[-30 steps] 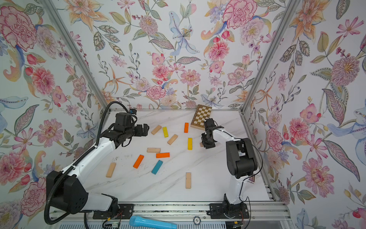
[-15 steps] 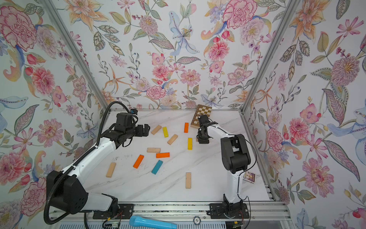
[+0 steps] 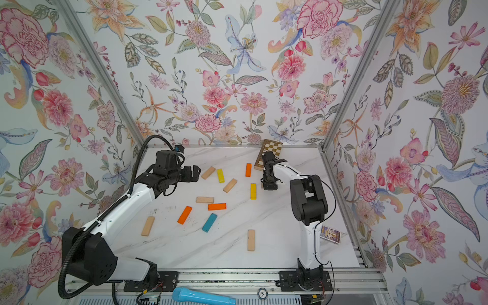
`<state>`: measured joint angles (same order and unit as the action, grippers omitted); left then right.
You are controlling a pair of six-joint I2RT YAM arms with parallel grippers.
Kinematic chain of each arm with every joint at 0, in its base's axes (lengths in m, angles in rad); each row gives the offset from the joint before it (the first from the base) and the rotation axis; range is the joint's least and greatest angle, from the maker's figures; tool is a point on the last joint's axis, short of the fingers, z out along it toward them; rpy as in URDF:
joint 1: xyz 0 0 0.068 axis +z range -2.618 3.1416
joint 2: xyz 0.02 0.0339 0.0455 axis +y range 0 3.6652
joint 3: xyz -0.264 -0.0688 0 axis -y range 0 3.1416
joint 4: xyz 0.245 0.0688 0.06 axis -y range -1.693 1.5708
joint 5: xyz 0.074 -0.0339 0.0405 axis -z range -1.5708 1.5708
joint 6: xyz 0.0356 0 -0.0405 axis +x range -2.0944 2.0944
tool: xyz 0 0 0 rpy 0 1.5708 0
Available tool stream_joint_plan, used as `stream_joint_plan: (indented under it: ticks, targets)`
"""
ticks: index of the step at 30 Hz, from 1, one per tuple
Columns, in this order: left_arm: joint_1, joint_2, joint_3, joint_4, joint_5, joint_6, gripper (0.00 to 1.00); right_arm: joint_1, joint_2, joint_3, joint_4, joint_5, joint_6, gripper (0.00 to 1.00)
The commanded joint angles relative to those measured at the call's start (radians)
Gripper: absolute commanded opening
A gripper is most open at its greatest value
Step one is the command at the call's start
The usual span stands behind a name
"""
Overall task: Assemble the number 6 with building blocks
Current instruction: Assemble the building block at the center of the board.
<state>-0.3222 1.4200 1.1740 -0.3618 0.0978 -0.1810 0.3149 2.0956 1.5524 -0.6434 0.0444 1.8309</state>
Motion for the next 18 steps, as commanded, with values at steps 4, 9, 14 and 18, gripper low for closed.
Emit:
stream_joint_plan:
  ticks: [4, 9, 14, 18]
  targets:
    - [-0.009, -0.013, -0.008, 0.006, -0.012, 0.006, 0.99, 0.017, 0.041, 0.051, -0.055, 0.005, 0.007, 0.36]
    - [-0.008, -0.013, -0.008, 0.003, -0.015, 0.009, 0.99, 0.024, 0.044, 0.091, -0.055, 0.002, -0.004, 0.50]
    - [-0.008, -0.013, -0.010, 0.003, -0.022, 0.012, 0.99, 0.029, 0.002, 0.130, -0.055, 0.029, -0.044, 0.53]
    - [-0.008, -0.012, -0.010, 0.003, -0.021, 0.012, 0.99, 0.033, -0.042, 0.177, -0.068, 0.080, -0.135, 0.53]
